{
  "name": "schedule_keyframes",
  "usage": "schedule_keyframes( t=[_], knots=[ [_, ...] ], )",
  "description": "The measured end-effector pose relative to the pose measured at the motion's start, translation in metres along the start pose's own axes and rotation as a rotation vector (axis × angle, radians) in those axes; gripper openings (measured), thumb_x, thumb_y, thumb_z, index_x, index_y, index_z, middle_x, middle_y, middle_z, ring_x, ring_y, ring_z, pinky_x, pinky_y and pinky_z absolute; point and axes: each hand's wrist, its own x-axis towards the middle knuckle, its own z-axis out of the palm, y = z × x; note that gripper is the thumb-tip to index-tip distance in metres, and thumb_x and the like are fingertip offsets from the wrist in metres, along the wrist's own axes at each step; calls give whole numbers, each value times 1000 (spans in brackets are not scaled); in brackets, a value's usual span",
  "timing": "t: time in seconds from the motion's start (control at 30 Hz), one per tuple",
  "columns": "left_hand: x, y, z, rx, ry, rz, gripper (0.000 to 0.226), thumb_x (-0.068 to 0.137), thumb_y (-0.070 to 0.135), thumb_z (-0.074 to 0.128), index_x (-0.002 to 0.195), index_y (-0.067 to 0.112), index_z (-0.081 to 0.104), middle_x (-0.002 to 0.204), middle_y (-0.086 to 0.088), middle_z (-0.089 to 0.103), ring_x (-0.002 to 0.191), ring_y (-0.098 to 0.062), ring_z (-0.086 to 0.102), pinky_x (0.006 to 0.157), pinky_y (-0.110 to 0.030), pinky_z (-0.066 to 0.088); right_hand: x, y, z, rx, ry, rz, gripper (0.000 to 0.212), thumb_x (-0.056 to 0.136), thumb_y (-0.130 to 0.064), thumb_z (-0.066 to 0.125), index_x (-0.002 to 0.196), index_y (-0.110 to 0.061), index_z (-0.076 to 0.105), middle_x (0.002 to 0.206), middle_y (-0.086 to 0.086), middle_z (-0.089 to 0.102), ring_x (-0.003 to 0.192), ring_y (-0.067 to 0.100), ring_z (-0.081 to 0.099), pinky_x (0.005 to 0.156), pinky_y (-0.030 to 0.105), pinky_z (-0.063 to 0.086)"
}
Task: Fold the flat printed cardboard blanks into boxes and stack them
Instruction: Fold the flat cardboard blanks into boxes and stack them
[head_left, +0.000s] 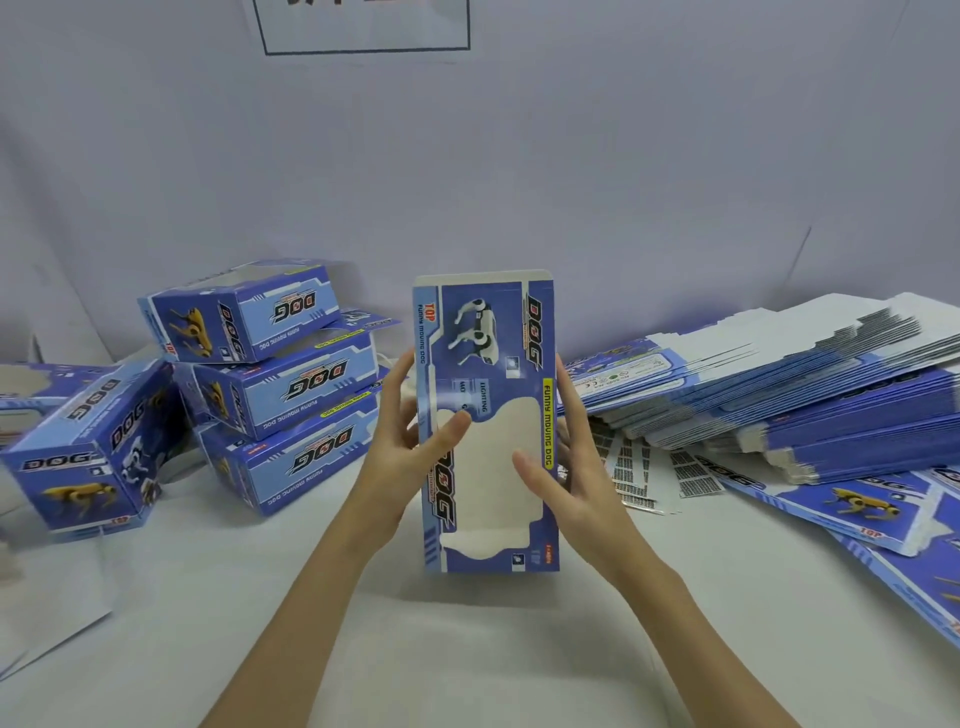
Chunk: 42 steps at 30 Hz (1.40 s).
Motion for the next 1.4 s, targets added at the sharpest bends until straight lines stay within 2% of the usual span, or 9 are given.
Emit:
schedule_keyframes(
  t=[0.2,0.33,0.47,0.67,0.9,1.07,1.17,1.3,1.4],
  knots=[
    [-7,3,5,0,-41,38,72,65,79,80,125,78,42,123,21,71,115,-9,70,77,-22,61,2,-8,5,-176,150,-228,82,103,-29,65,166,-46,16,173,-9,23,155,21,36,96,27,59],
    [-11,11,13,62,-45,103,60,78,67,77,125,79,41,125,29,66,119,-1,65,71,-15,58,2,-10,3,-139,222,-209,72,102,-24,66,162,-38,29,157,-11,50,140,9,54,86,16,57],
    [-14,13,18,71,-37,166,68,87,49,73,130,82,32,128,38,59,125,0,62,75,-18,59,0,-8,4,-83,245,-115,63,97,-34,67,152,-43,39,140,-20,61,130,9,62,85,32,64],
    [-12,9,16,103,-28,172,59,76,66,72,123,80,39,120,33,67,118,-2,66,83,-24,62,5,-12,6,-70,253,-98,42,89,-50,73,124,-54,50,127,-22,66,120,14,70,76,26,64],
    [-9,13,19,149,179,342,59,87,54,74,135,67,43,148,4,52,133,-17,57,90,-36,62,2,0,7,-344,321,-216,85,95,-44,76,163,-42,25,165,-14,28,154,21,35,116,56,45],
    [-12,11,22,312,139,596,47,112,27,33,154,42,45,159,6,33,128,-21,53,100,-51,55,-3,4,31,-358,138,-203,109,83,-60,82,166,-40,15,163,-16,34,151,17,38,122,36,38],
    [-13,14,17,478,159,785,45,110,25,44,155,25,45,154,2,42,119,-24,58,93,-37,57,-2,1,32,-123,145,-69,119,76,-45,93,163,-45,12,143,-16,60,135,12,59,108,41,55],
    [-6,16,15,404,222,490,92,87,56,74,160,40,21,162,17,24,153,-12,29,111,-14,38,0,3,18,-69,221,-91,101,78,-42,92,155,-38,26,126,-6,71,119,17,71,90,45,65],
    [-4,14,4,88,-21,85,93,74,70,77,150,63,24,151,21,50,137,-6,54,96,-20,55,0,4,13,-46,174,-92,103,82,-48,87,159,-42,19,129,-5,71,119,19,72,90,41,65]
  ],
)
